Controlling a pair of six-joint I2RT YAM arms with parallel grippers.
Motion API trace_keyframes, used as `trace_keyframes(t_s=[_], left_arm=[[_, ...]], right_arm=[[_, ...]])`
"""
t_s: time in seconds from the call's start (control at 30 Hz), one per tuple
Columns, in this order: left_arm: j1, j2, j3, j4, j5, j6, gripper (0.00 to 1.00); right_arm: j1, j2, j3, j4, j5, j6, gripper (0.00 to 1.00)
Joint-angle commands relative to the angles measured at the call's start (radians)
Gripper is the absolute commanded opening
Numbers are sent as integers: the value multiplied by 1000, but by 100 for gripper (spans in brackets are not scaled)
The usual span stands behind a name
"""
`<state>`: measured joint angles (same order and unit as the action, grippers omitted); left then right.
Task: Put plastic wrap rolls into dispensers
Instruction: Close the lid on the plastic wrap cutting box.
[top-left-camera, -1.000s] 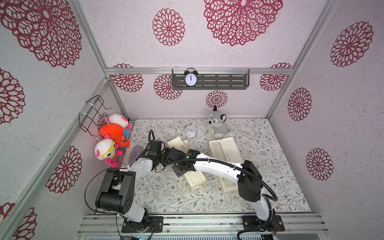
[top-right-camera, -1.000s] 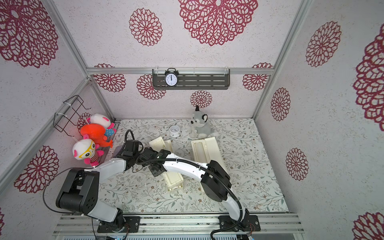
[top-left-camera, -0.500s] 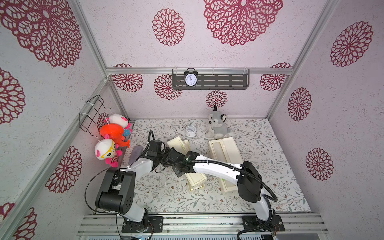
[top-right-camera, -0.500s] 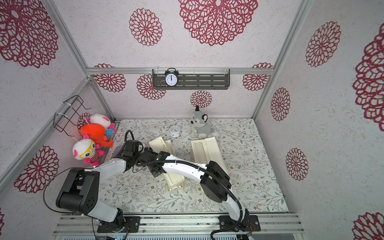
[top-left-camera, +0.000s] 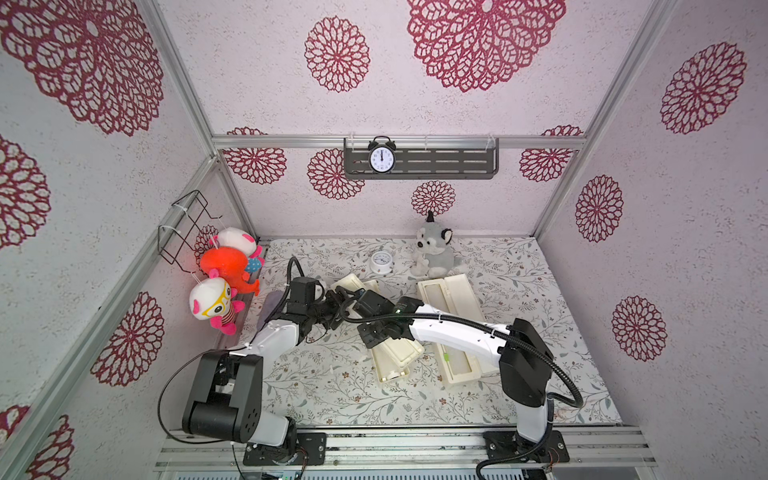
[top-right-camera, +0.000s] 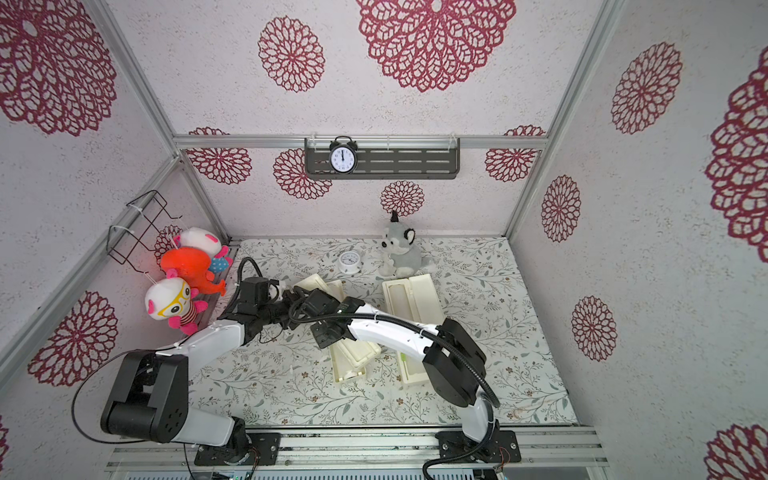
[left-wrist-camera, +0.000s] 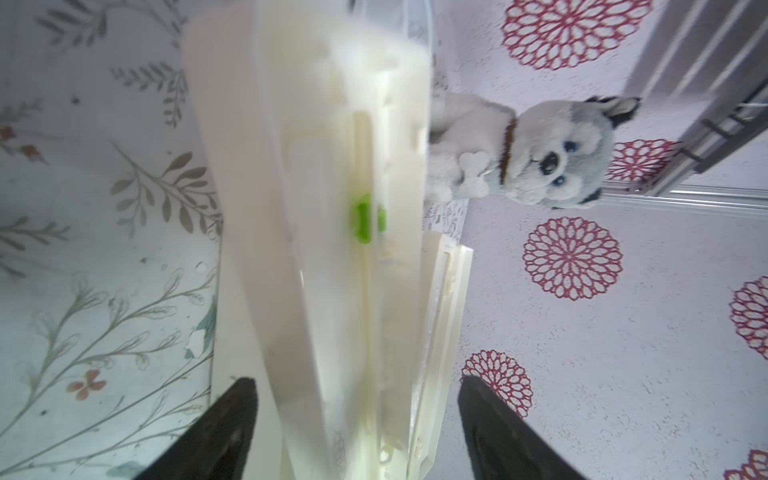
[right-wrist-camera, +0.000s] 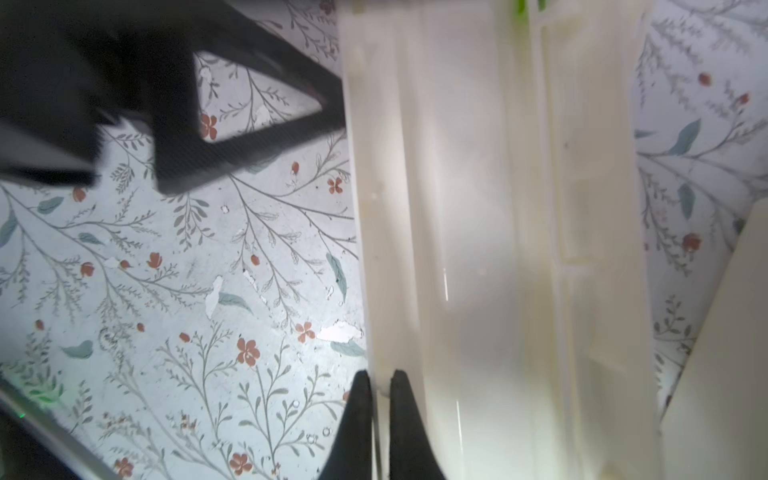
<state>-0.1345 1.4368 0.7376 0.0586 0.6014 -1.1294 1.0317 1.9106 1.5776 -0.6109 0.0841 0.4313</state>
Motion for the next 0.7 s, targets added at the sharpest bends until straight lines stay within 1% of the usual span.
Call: trace_keyframes(t_s=[0.0,0.13,0.33,0.47,0.57,0.67], left_arm=[[27,-72,28,-8,45,56,89],[72,-132,25,-35,55,84,94],[136,-182,-6,-10,64,94,96],[161,-173,-40,57,91,83,97],[184,-165,-78,127,106,54,96],[194,-169,-102,161,109,40,97]], right_arm=[[-64,-71,-80,48,-188,44,0],[-139,-150,-122,158,-345,72,0],[-217,-211,-148,318,-582,143,0],[-250,-223,-196,523,-758,261,0],[-255,-222,-217,683,-844,361,0],[-262,-218,-258,850,-894,478,0]])
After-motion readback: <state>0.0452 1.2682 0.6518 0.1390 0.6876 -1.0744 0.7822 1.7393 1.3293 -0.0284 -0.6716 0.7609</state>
